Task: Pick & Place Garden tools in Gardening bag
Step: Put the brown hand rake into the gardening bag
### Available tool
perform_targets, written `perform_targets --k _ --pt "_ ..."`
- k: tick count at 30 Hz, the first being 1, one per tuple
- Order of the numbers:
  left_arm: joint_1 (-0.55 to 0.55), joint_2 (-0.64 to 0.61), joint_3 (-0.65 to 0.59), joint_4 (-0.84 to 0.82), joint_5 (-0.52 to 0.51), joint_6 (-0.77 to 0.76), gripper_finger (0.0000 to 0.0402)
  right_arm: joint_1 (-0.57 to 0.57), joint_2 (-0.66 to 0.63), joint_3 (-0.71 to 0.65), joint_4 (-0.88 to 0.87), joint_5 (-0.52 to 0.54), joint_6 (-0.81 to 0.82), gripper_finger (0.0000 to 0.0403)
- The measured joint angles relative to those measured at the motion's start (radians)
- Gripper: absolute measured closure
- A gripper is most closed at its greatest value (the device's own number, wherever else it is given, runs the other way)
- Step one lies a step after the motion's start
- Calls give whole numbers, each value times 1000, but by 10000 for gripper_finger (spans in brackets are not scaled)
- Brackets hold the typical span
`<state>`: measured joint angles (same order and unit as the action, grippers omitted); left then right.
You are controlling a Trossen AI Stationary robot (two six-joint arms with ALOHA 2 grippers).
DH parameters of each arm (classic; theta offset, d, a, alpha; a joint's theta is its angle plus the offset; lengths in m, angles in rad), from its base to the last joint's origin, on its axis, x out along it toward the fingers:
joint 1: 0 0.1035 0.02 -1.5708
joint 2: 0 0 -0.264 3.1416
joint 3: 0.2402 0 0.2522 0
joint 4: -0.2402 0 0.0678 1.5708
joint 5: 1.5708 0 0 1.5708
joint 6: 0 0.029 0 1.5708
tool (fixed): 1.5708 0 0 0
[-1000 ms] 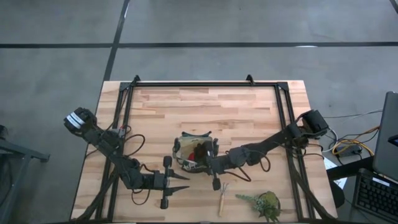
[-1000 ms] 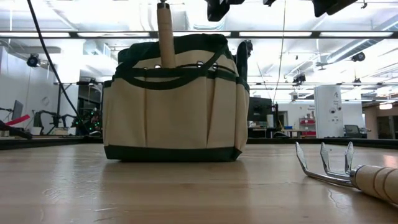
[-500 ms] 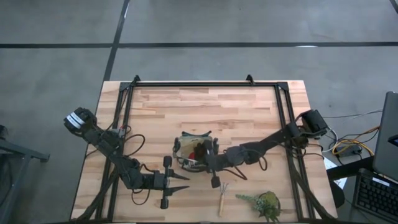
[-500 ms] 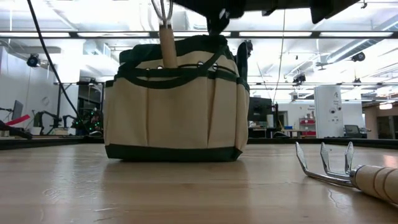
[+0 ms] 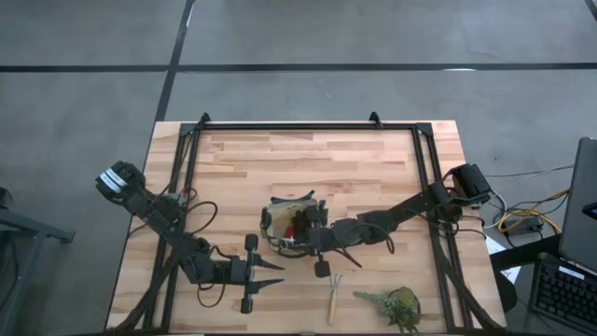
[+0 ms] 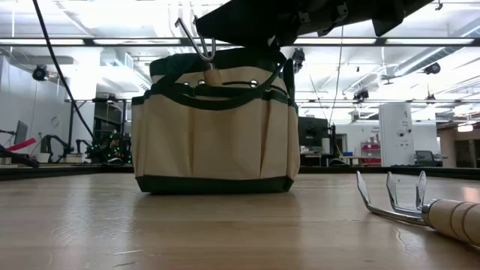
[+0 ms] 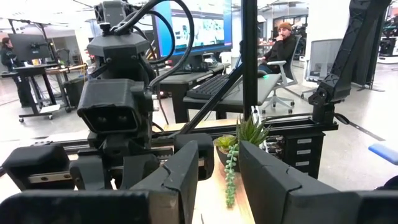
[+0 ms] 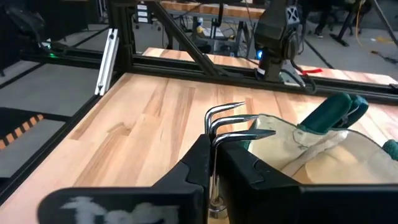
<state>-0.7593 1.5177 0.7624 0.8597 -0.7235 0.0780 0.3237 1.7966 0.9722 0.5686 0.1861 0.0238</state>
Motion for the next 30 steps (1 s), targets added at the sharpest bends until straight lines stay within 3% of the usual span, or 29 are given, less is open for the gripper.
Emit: perform_targets --k 13,20,30 --pt "0 0 0 -1 0 -2 282 0 -29 2 -123 6 56 297" --pt "0 0 0 -8 0 -3 282 11 -106 2 -182 16 50 294" --pt "0 0 0 -24 1 -3 282 90 -235 1 -508 -30 -56 311"
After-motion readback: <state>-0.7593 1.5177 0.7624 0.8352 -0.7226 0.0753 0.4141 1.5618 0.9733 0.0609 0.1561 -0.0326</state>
